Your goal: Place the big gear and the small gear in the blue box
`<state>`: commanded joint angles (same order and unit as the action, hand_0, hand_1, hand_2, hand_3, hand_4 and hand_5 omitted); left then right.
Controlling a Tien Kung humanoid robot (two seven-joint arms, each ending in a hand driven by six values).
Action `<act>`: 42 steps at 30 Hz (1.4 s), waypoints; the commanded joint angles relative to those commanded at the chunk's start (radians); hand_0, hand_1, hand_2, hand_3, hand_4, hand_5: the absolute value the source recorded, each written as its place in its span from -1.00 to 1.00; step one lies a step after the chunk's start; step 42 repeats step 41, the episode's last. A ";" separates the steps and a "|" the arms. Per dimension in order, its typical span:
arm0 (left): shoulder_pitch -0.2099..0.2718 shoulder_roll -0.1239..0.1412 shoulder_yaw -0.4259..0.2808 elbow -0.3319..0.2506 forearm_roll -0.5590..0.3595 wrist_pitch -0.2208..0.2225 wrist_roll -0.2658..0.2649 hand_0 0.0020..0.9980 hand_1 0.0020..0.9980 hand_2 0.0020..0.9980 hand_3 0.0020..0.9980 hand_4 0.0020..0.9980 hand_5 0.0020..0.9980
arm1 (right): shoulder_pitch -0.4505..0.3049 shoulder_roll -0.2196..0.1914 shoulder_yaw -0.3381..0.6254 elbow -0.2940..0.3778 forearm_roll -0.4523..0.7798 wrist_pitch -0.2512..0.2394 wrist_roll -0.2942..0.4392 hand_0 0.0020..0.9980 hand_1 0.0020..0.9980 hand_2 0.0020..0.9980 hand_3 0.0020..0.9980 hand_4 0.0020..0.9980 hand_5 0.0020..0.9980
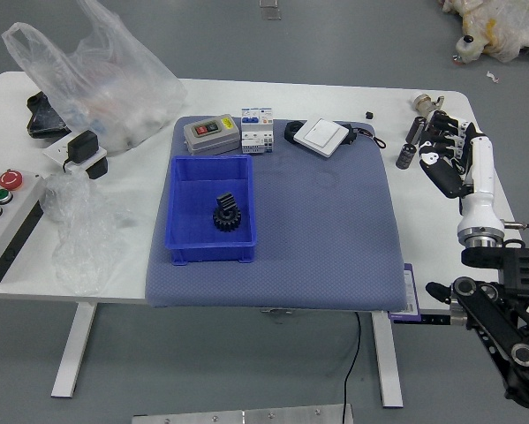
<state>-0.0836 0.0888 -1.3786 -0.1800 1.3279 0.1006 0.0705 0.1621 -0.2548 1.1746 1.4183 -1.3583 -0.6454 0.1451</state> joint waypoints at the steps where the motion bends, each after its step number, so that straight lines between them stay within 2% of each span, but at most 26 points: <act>1: 0.001 0.000 -0.002 0.000 0.001 0.000 0.001 0.28 0.23 0.21 0.30 0.27 -0.35 | 0.001 0.001 0.000 0.000 0.000 0.000 0.000 0.14 0.23 0.38 0.37 0.20 -0.46; 12: 0.000 0.001 0.007 0.000 -0.011 0.002 -0.004 0.28 0.23 0.21 0.30 0.27 -0.35 | 0.008 0.014 -0.009 -0.004 0.002 0.000 0.001 0.14 0.23 0.38 0.37 0.20 -0.46; 19: 0.010 -0.001 -0.037 0.000 0.030 -0.002 0.015 0.28 0.23 0.20 0.30 0.27 -0.36 | 0.014 0.005 -0.024 0.005 -0.007 0.000 -0.006 0.14 0.23 0.38 0.37 0.19 -0.47; 25: 0.006 0.002 -0.026 0.000 0.020 0.000 0.009 0.28 0.23 0.20 0.30 0.26 -0.35 | 0.028 0.001 -0.059 0.029 0.067 0.002 -0.011 0.13 0.23 0.38 0.37 0.19 -0.47; 26: 0.004 0.003 -0.022 0.000 0.017 0.000 0.007 0.28 0.23 0.20 0.29 0.26 -0.35 | 0.033 0.003 -0.065 0.034 0.072 0.002 -0.013 0.05 0.17 0.37 0.37 0.19 -0.49; 31: -0.002 0.007 -0.001 0.000 0.003 0.000 0.001 0.28 0.23 0.20 0.29 0.26 -0.35 | 0.045 0.003 -0.082 0.042 0.083 0.002 -0.016 0.05 0.17 0.37 0.37 0.19 -0.49; 32: -0.002 0.008 0.000 0.000 0.004 0.000 0.002 0.28 0.23 0.20 0.30 0.26 -0.35 | 0.045 0.001 -0.084 0.041 0.085 0.002 -0.017 -0.05 0.02 0.33 0.36 0.19 -0.50; 37: 0.000 0.012 -0.010 0.000 0.020 -0.004 0.010 0.28 0.23 0.20 0.30 0.26 -0.35 | 0.044 -0.002 -0.087 0.034 0.085 0.000 -0.025 -0.05 0.02 0.33 0.36 0.19 -0.50; 38: 0.000 0.013 -0.012 0.000 0.023 -0.004 0.011 0.28 0.23 0.20 0.30 0.26 -0.35 | 0.044 -0.002 -0.086 0.032 0.085 0.000 -0.026 0.06 0.25 0.38 0.36 0.20 -0.51; 42: 0.000 0.015 -0.017 0.000 0.030 -0.004 0.012 0.28 0.23 0.20 0.30 0.26 -0.35 | 0.043 -0.002 -0.088 0.028 0.083 0.001 -0.031 0.06 0.25 0.38 0.36 0.20 -0.51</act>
